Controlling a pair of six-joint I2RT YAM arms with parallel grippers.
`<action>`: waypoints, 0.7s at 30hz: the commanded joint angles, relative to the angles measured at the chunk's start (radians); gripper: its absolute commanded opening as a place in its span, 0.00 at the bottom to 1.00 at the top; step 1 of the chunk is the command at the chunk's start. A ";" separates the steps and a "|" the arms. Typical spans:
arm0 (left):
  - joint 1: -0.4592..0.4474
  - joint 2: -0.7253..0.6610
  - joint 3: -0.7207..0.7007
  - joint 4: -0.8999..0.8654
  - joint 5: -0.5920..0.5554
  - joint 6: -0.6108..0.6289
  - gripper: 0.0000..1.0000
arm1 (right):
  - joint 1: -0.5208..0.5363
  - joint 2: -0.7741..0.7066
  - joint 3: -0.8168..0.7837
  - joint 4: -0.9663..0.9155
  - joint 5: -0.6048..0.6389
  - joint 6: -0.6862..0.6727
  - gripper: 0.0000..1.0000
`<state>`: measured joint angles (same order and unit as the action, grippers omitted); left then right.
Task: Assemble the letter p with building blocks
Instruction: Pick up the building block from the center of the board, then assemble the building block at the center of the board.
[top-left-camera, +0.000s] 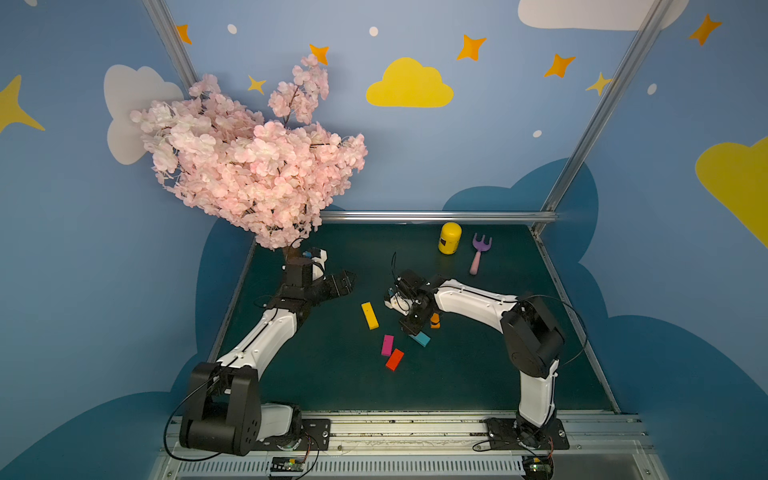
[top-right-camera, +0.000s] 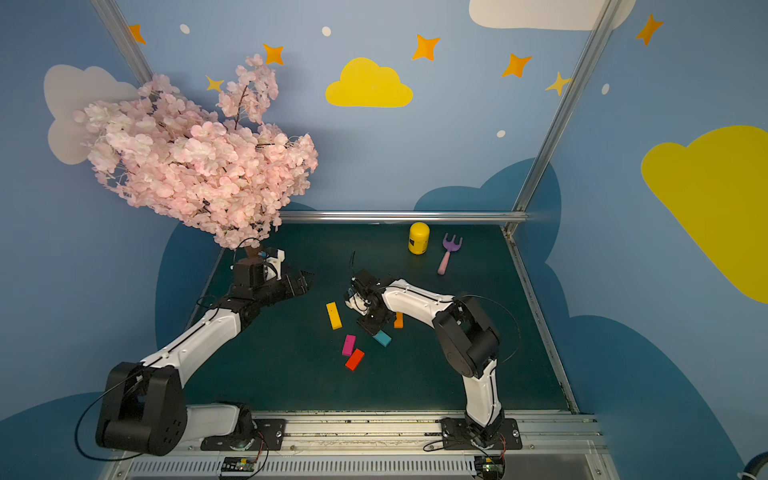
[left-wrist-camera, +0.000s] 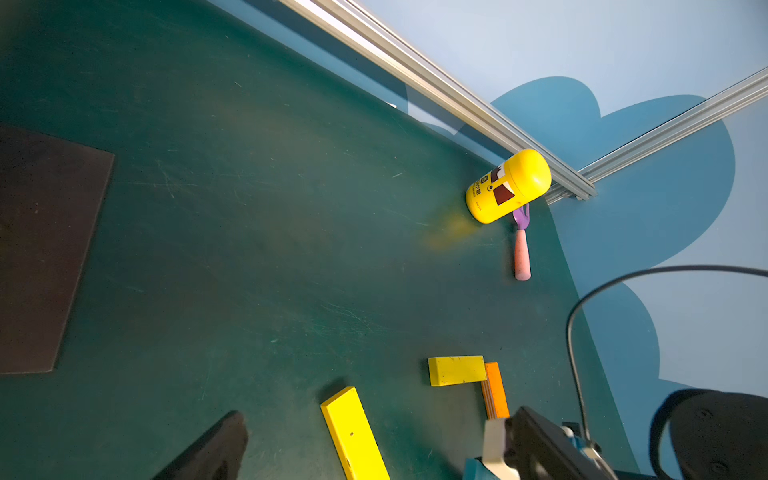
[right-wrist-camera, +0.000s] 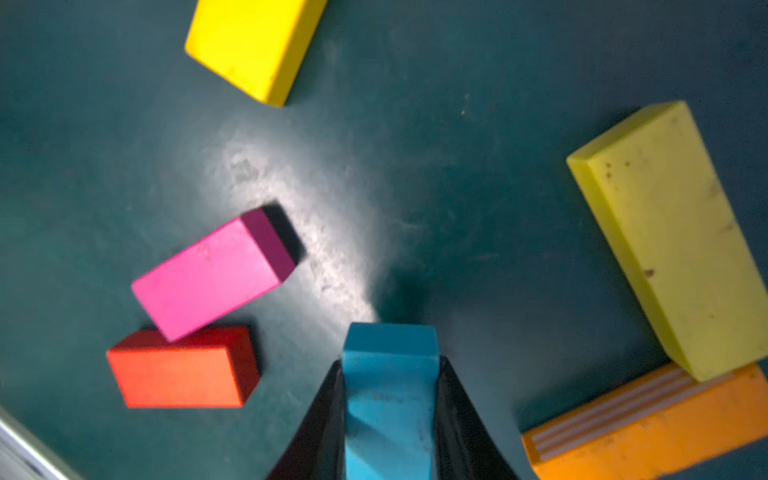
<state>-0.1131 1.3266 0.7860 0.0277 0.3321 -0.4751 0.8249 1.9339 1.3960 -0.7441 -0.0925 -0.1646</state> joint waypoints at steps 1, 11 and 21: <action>0.003 -0.023 -0.015 0.008 0.001 0.013 1.00 | -0.007 -0.040 -0.026 -0.047 -0.042 -0.109 0.20; 0.004 -0.005 -0.014 0.030 0.023 -0.007 1.00 | -0.017 -0.061 -0.074 -0.053 -0.023 -0.312 0.19; 0.004 0.014 -0.004 0.038 0.042 -0.021 1.00 | -0.039 -0.049 -0.072 -0.030 -0.025 -0.464 0.16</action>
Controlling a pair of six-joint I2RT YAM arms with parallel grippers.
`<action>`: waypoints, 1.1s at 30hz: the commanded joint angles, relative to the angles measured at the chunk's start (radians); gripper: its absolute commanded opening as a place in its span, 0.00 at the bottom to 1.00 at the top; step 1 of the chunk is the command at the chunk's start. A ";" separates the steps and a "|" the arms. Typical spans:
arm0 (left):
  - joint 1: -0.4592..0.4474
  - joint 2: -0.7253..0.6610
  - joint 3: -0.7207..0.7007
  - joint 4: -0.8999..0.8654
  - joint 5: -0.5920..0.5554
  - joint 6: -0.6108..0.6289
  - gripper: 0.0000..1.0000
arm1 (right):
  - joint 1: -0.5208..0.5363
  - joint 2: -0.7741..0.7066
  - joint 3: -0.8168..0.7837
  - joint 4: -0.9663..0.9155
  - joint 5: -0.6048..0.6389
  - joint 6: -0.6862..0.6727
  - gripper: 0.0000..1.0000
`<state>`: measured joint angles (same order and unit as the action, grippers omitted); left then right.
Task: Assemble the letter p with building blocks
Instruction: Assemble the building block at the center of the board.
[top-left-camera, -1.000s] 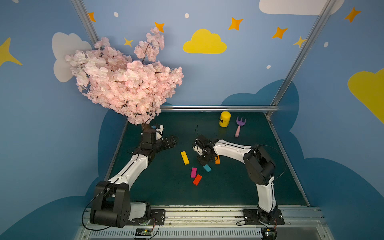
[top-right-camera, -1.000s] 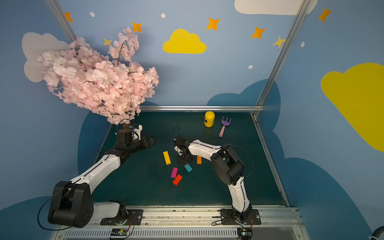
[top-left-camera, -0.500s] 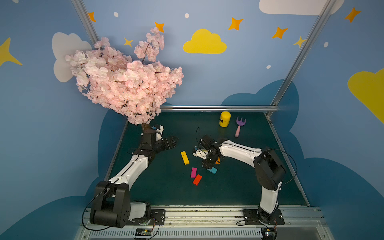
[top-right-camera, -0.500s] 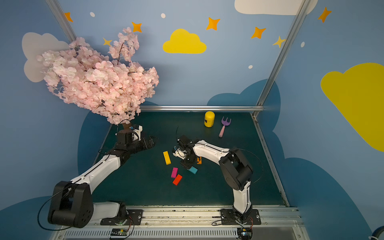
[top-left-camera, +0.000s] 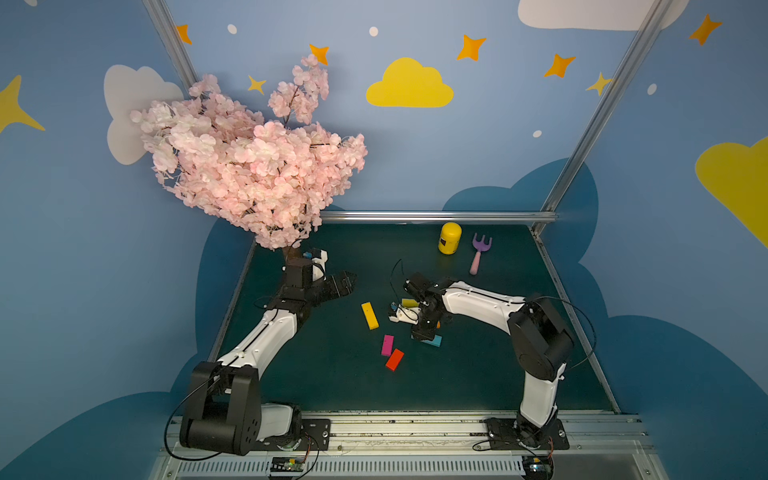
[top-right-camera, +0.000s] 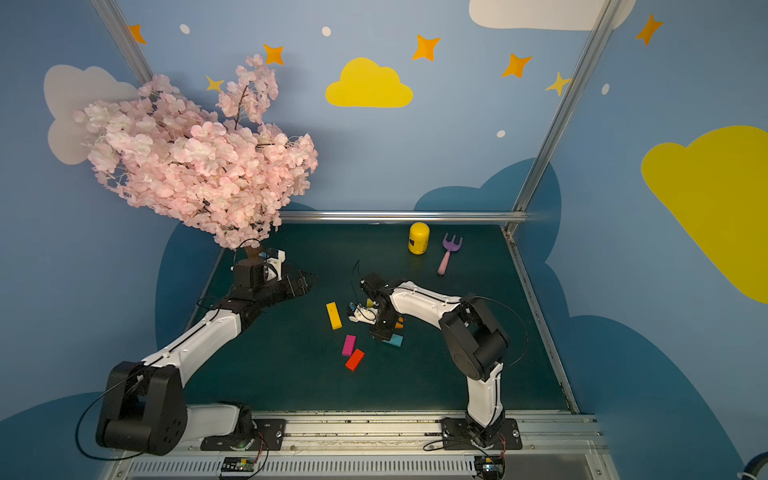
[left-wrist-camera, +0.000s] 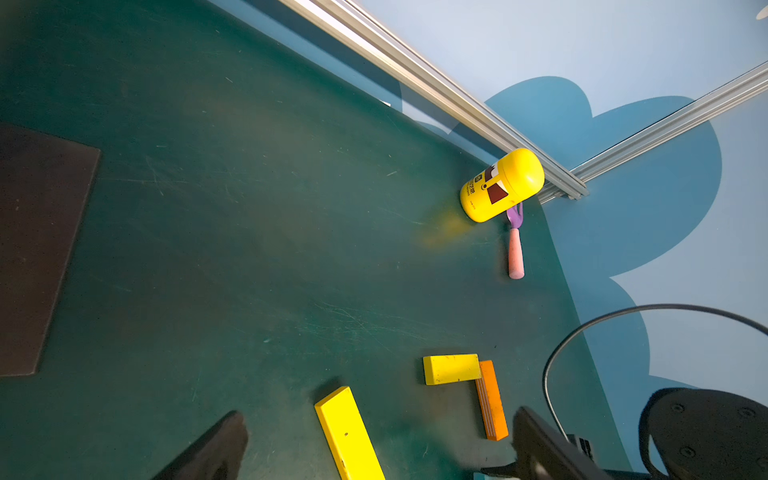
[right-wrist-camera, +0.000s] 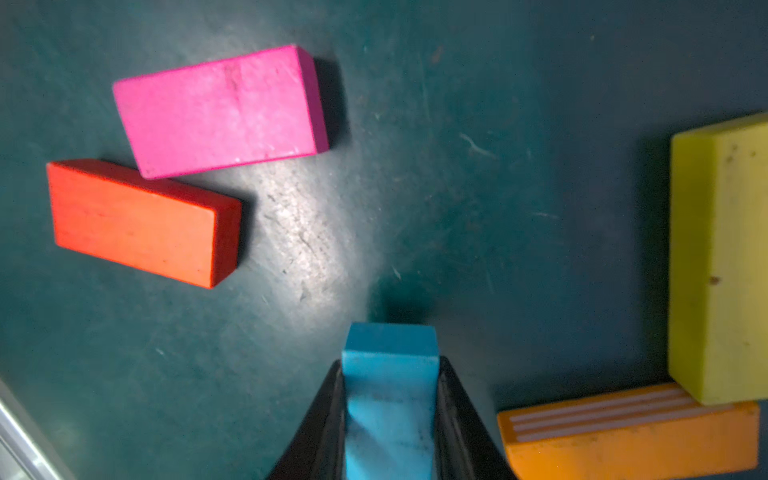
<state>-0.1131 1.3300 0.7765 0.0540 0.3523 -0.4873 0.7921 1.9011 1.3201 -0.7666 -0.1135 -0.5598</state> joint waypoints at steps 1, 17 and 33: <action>0.004 0.009 0.007 0.012 0.024 -0.010 1.00 | -0.009 -0.011 0.005 -0.009 -0.007 -0.077 0.16; 0.004 -0.001 0.009 0.005 0.030 -0.009 1.00 | -0.062 0.058 0.063 -0.037 -0.093 -0.209 0.17; 0.004 -0.017 0.006 -0.006 0.016 -0.005 1.00 | -0.076 0.129 0.110 -0.089 -0.097 -0.236 0.17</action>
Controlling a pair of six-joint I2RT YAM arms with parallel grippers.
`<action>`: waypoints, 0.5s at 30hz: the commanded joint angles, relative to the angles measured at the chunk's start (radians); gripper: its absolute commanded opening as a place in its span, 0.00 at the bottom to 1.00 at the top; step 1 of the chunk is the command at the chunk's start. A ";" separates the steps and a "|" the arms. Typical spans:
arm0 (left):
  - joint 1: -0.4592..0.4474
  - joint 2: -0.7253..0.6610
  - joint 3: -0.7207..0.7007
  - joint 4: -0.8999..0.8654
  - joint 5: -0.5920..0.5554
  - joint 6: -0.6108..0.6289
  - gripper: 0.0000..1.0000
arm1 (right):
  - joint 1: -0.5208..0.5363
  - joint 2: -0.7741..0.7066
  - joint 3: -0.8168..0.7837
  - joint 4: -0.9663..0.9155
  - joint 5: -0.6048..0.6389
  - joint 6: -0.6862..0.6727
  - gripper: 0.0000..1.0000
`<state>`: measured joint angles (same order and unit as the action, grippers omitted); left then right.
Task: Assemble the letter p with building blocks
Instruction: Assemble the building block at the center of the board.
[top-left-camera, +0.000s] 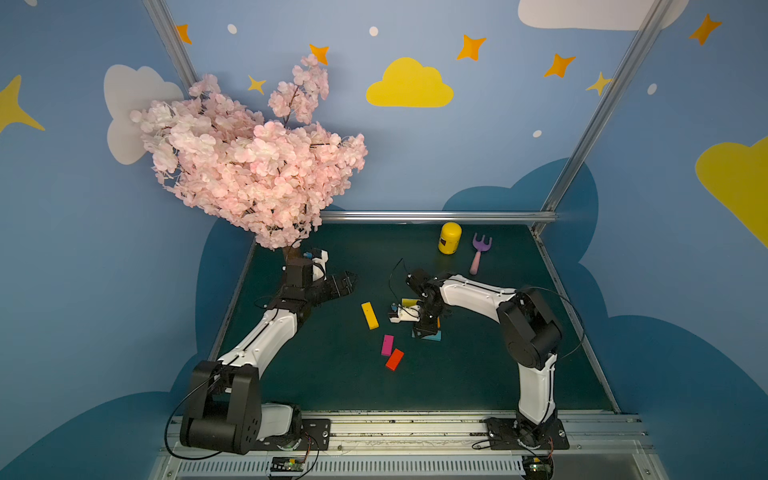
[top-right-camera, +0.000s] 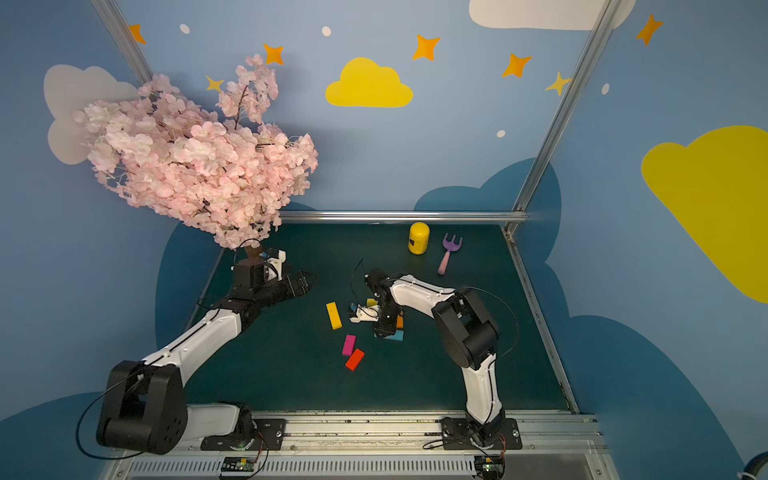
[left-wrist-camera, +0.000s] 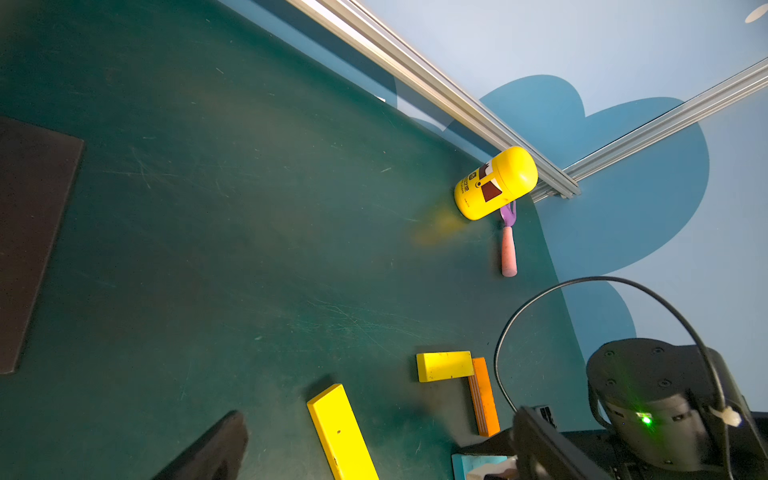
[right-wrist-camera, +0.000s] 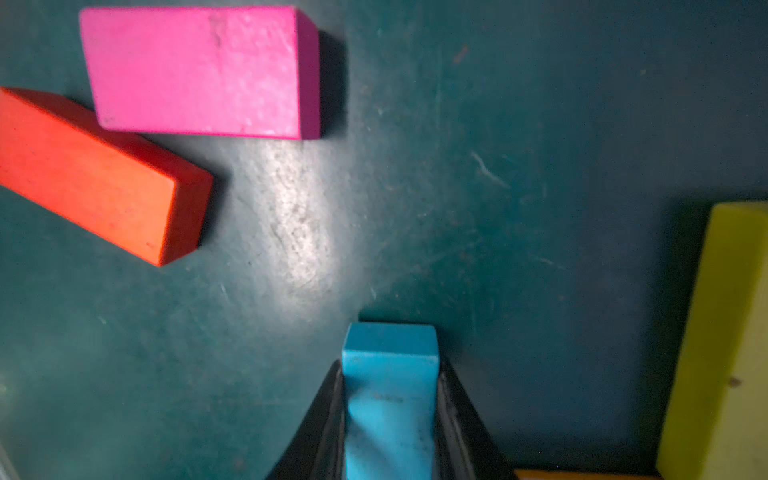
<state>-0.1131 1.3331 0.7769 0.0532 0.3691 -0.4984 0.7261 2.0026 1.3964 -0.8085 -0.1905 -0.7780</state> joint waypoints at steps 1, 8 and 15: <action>0.003 -0.022 0.006 -0.007 -0.004 0.005 1.00 | -0.008 0.031 0.038 -0.050 -0.020 -0.018 0.17; 0.004 -0.026 0.005 -0.009 -0.005 0.006 1.00 | -0.013 0.045 0.049 -0.059 -0.023 -0.021 0.17; 0.003 -0.028 0.001 -0.010 -0.008 0.007 1.00 | -0.017 0.066 0.065 -0.073 -0.021 -0.033 0.17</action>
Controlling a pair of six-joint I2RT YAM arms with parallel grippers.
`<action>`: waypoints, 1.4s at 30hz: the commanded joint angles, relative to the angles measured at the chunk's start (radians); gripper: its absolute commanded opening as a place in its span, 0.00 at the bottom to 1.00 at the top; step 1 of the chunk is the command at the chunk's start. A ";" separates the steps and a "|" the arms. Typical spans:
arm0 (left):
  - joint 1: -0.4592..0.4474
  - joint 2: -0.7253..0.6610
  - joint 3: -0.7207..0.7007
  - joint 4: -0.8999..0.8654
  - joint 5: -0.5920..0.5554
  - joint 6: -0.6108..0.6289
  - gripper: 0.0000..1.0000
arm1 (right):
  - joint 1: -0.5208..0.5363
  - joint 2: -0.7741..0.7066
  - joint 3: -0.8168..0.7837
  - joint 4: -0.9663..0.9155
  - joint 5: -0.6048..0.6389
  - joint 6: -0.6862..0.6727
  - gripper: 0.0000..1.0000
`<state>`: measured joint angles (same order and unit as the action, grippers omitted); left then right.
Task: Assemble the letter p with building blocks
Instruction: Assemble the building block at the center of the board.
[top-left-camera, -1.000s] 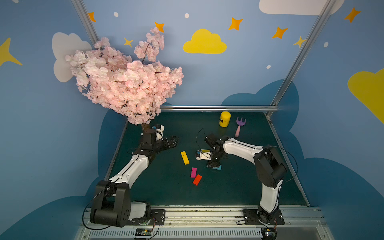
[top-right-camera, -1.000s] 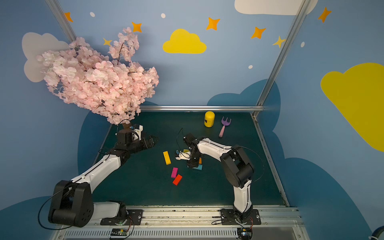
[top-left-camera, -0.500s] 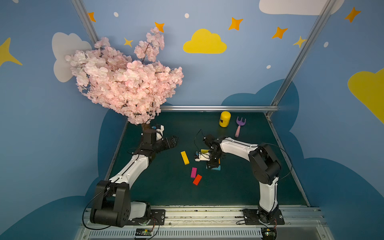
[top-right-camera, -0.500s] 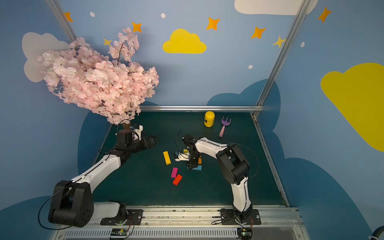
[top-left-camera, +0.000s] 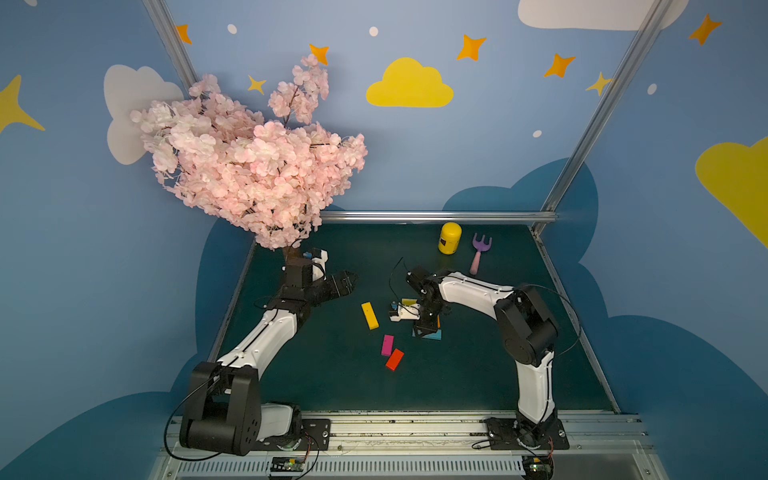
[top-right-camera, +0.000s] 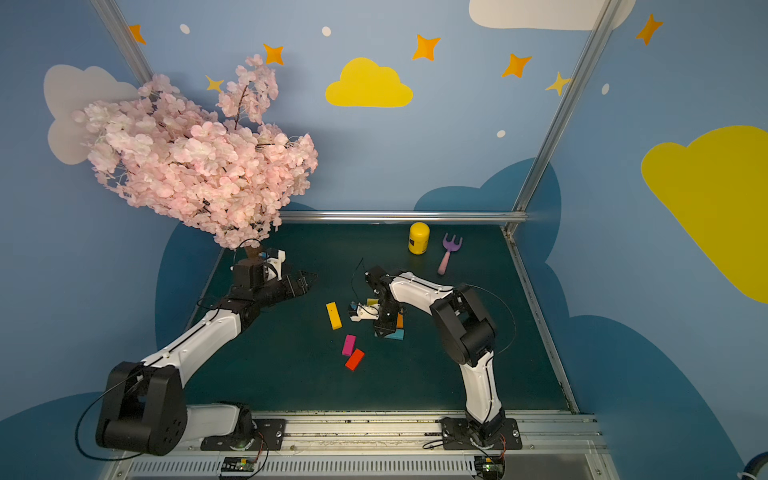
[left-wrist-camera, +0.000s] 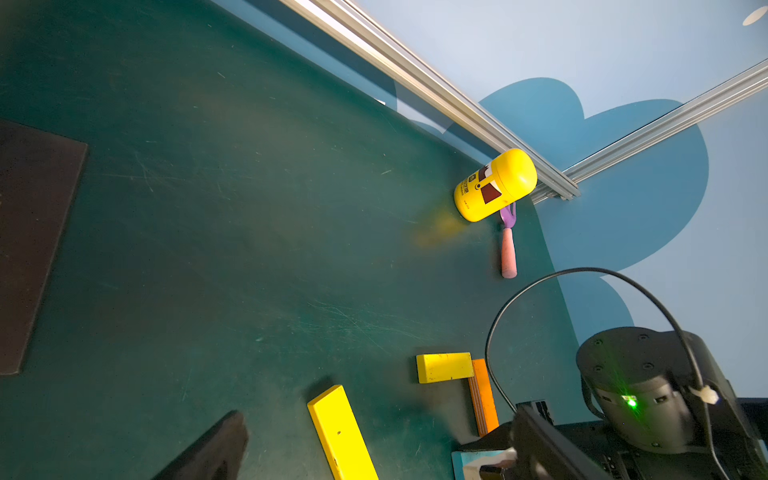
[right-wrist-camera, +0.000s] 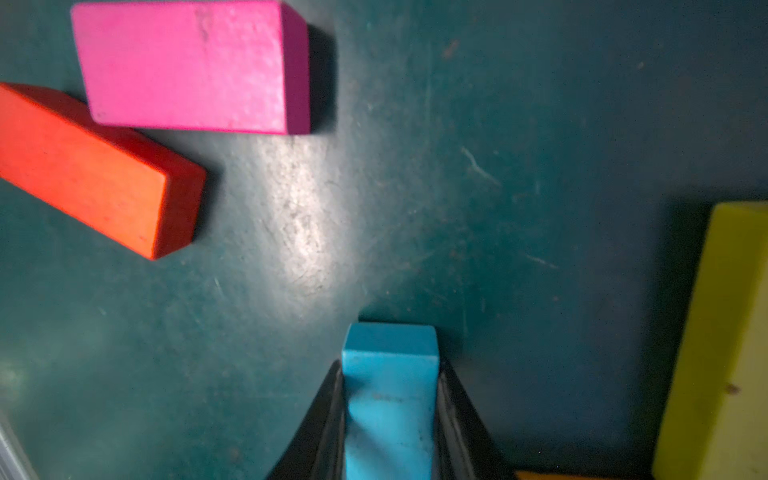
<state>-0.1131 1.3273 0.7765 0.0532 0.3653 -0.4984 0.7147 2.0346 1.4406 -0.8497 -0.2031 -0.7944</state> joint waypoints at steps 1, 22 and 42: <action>0.004 -0.022 0.001 -0.009 -0.005 0.006 1.00 | -0.005 0.036 0.026 -0.037 -0.013 -0.017 0.17; 0.004 -0.036 -0.016 -0.006 -0.017 0.006 1.00 | 0.005 0.077 0.079 -0.085 -0.012 -0.035 0.17; 0.004 -0.040 -0.016 -0.014 -0.019 0.011 1.00 | 0.013 0.093 0.142 -0.143 -0.044 0.009 0.40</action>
<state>-0.1131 1.3121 0.7738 0.0521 0.3470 -0.4980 0.7189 2.1128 1.5620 -0.9649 -0.2249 -0.7986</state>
